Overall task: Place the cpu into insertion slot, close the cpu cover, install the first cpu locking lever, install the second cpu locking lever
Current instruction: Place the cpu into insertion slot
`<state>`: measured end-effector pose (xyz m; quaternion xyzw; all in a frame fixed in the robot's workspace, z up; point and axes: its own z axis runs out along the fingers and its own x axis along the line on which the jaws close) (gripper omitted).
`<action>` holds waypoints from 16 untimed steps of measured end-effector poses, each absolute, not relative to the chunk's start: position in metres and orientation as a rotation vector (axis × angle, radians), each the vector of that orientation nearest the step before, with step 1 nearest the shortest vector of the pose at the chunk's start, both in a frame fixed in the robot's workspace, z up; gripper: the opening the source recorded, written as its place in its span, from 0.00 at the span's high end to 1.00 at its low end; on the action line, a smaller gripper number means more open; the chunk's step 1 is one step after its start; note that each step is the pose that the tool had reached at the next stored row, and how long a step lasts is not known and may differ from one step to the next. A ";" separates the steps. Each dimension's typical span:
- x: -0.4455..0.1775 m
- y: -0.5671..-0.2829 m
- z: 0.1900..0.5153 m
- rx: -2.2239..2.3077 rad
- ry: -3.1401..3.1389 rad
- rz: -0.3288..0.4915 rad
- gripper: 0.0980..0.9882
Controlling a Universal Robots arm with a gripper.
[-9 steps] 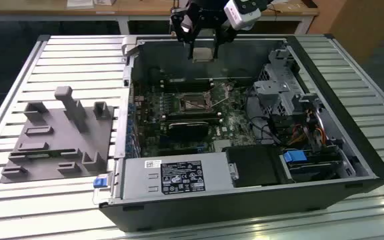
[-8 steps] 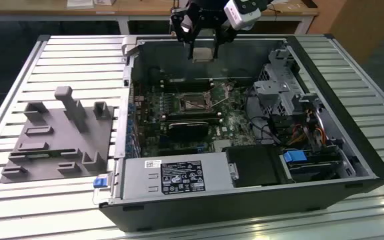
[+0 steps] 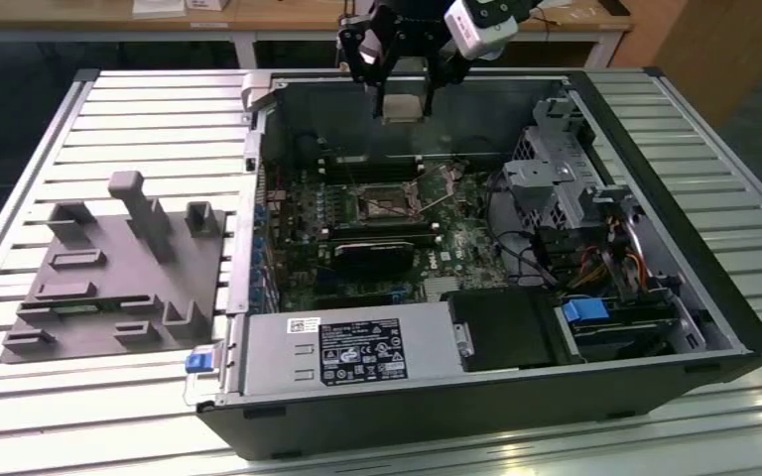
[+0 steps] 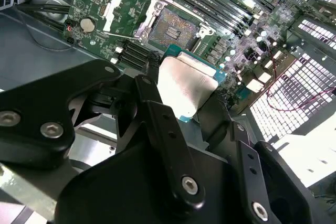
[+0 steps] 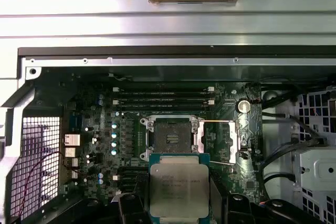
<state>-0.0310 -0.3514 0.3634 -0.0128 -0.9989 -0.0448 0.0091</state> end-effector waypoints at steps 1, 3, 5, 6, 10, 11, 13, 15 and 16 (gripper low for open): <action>-0.031 -0.351 0.363 -0.040 -3.120 -0.140 0.50; -0.031 -0.351 0.363 -0.040 -3.120 -0.140 0.50; -0.031 -0.351 0.361 -0.040 -3.120 -0.140 0.50; -0.031 -0.351 0.360 -0.040 -3.120 -0.140 0.50; -0.031 -0.351 0.355 -0.040 -3.120 -0.140 0.50; -0.031 -0.351 0.354 -0.040 -3.120 -0.140 0.50; -0.031 -0.351 0.351 -0.040 -3.120 -0.140 0.50; -0.031 -0.351 0.347 -0.040 -3.120 -0.140 0.50; -0.031 -0.351 0.345 -0.040 -3.120 -0.140 0.50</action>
